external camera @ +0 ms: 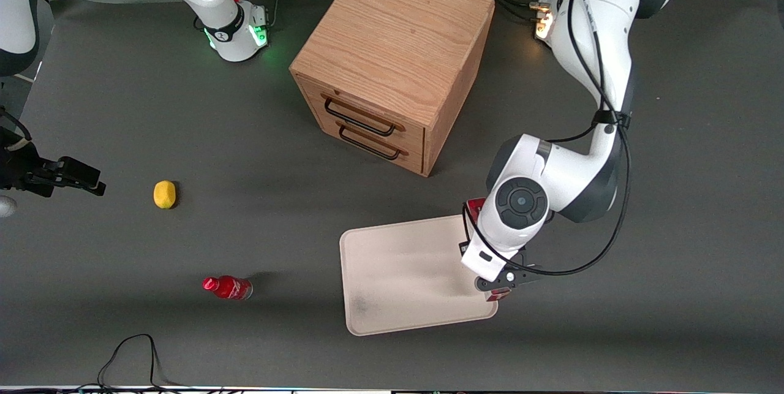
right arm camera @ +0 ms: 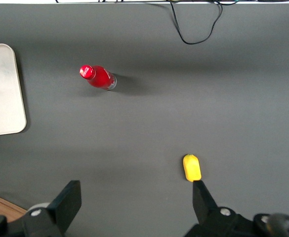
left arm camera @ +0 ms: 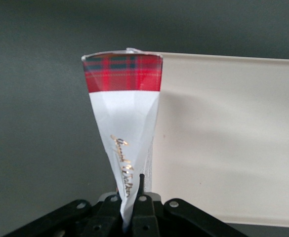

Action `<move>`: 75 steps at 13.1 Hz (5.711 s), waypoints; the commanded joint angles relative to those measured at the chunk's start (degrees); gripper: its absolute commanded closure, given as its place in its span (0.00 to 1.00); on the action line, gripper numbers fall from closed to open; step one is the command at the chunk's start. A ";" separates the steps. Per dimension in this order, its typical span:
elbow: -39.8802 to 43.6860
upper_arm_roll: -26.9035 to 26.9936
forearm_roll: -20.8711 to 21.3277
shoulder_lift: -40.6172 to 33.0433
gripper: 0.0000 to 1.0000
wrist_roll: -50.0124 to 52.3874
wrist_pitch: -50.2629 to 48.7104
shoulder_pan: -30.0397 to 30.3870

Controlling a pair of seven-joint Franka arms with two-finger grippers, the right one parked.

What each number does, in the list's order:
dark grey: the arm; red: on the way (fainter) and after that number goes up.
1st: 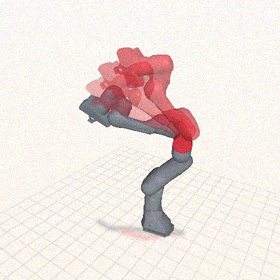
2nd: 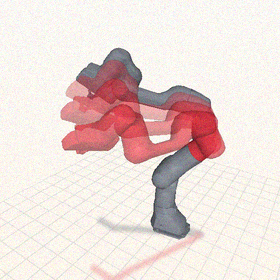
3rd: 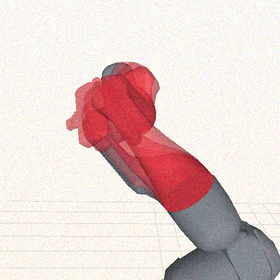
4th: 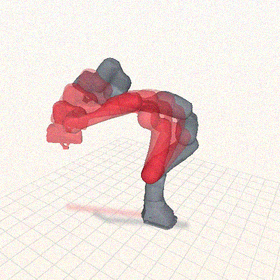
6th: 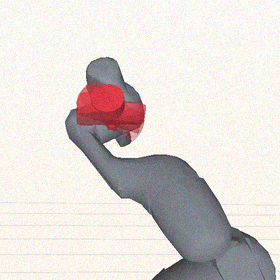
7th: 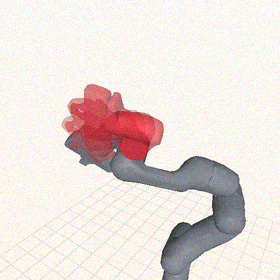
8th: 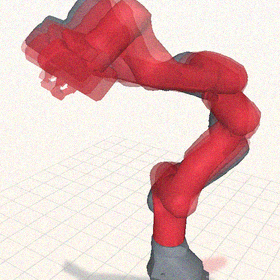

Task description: Place red cookie box on tray

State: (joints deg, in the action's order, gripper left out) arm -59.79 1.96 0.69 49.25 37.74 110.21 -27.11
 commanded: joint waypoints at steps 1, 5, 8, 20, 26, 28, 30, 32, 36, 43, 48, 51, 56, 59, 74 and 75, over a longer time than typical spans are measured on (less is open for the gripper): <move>-1.55 0.32 -0.25 0.93 1.00 1.19 2.55 -0.32; -3.04 0.33 -0.25 3.13 1.00 1.46 6.31 -0.40; -5.24 0.24 -0.34 3.31 1.00 1.98 10.37 -0.67; -4.98 0.24 0.98 3.14 0.00 2.77 9.68 -0.67; -2.79 0.50 0.54 -3.88 0.00 2.77 -1.37 -0.05; -2.96 0.50 0.46 -9.76 0.00 2.69 -6.82 0.04; -3.05 0.41 0.46 -15.03 0.00 2.69 -12.28 -0.05; -3.31 0.41 0.46 -19.52 0.00 2.60 -15.89 -0.05; -3.57 0.50 0.72 -23.75 0.00 2.25 -18.63 0.30; -19.37 0.50 1.16 -38.15 0.00 -20.91 -18.02 15.12; -35.44 0.59 0.81 -50.98 0.00 -37.46 -11.18 24.11; -44.07 0.76 0.81 -58.11 0.00 -38.10 -8.00 24.21; -44.45 0.50 0.55 -60.76 0.00 -36.87 -8.87 23.94; -39.81 0.33 0.54 -57.62 0.00 -33.45 -10.62 23.50; -29.95 -1.34 -1.39 -51.44 0.00 -32.82 -21.17 24.12; -29.77 -1.43 -1.22 -51.44 0.00 -32.65 -21.79 24.03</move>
State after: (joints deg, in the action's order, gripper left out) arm -91.31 0.71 -0.09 -2.19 4.12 90.82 -3.04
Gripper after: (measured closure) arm 0.000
